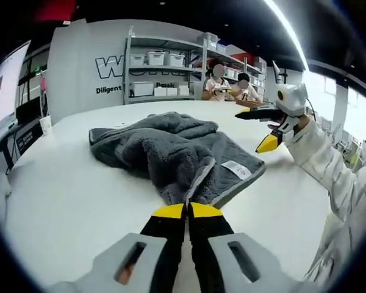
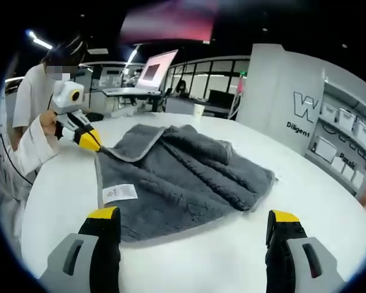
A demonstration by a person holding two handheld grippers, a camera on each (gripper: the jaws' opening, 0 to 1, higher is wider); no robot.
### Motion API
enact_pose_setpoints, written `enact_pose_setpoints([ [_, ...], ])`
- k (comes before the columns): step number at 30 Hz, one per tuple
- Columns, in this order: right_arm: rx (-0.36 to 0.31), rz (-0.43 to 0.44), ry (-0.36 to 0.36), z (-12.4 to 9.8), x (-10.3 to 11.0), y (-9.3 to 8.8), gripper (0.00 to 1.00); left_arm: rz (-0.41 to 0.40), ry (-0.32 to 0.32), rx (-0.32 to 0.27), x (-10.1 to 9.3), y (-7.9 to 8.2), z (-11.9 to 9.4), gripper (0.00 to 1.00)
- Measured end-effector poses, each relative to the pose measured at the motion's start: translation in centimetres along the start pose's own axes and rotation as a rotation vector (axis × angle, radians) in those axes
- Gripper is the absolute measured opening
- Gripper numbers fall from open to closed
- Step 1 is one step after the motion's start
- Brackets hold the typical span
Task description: Open the folded towel by lifting each exposed corner and separating the folded layers until the towel lies flat within the target outline without major curled edges
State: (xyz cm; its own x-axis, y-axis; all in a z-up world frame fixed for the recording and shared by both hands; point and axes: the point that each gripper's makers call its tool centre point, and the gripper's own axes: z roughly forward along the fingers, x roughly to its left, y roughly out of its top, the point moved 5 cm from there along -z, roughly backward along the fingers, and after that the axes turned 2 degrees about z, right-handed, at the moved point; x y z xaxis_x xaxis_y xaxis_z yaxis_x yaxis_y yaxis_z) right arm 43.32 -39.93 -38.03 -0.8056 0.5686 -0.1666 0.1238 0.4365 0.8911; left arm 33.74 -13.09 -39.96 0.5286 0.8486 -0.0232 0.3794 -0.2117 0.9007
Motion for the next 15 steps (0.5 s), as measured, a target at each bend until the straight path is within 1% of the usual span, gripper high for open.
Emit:
enact_pose_setpoints([
  [3,0.001,-0.001,0.002,0.0,0.0,0.0,0.99,-0.008,0.013,0.002,0.3,-0.3,-0.4,0.01],
  [8,0.005,-0.003,0.003,0.1,0.1,-0.1,0.99,-0.023,0.048,0.021,1.4,-1.2,-1.1,0.01],
  [15,0.012,-0.006,0.002,0.1,0.0,-0.1,0.99,-0.051,0.101,0.027,3.0,-2.0,-2.3,0.01],
])
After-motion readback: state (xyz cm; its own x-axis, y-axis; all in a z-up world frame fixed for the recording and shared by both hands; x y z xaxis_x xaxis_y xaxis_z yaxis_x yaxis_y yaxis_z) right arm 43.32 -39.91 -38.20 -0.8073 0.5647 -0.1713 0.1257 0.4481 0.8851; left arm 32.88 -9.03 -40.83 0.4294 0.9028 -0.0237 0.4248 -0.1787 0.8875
